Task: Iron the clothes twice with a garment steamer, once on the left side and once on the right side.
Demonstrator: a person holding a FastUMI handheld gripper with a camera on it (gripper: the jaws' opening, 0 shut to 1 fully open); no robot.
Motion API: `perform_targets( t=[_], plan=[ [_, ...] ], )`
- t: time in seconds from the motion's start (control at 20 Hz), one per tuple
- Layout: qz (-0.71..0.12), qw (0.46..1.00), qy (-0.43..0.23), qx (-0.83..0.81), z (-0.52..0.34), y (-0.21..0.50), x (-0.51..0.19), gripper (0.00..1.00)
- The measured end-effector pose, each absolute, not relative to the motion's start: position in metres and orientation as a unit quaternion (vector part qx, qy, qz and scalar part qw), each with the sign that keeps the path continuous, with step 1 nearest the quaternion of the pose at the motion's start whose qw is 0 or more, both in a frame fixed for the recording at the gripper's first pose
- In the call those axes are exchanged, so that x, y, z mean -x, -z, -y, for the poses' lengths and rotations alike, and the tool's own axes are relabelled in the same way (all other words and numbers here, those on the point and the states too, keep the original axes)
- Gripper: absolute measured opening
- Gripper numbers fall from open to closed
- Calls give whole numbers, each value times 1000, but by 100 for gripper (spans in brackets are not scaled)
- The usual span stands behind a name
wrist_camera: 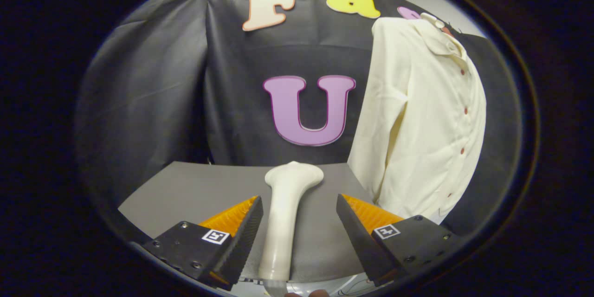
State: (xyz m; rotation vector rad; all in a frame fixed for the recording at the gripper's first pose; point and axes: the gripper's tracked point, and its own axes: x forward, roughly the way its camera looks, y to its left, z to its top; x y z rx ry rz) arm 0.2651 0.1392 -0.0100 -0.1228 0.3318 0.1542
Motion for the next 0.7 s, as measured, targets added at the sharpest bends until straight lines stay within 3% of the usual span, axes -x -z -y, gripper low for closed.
perform_targets(
  t=[0.45,0.7],
  plan=[
    [-279,954,-86,60,-165,49,-304,95],
    [-331,937,-79,75,-167,59,-303,64]
  ],
)
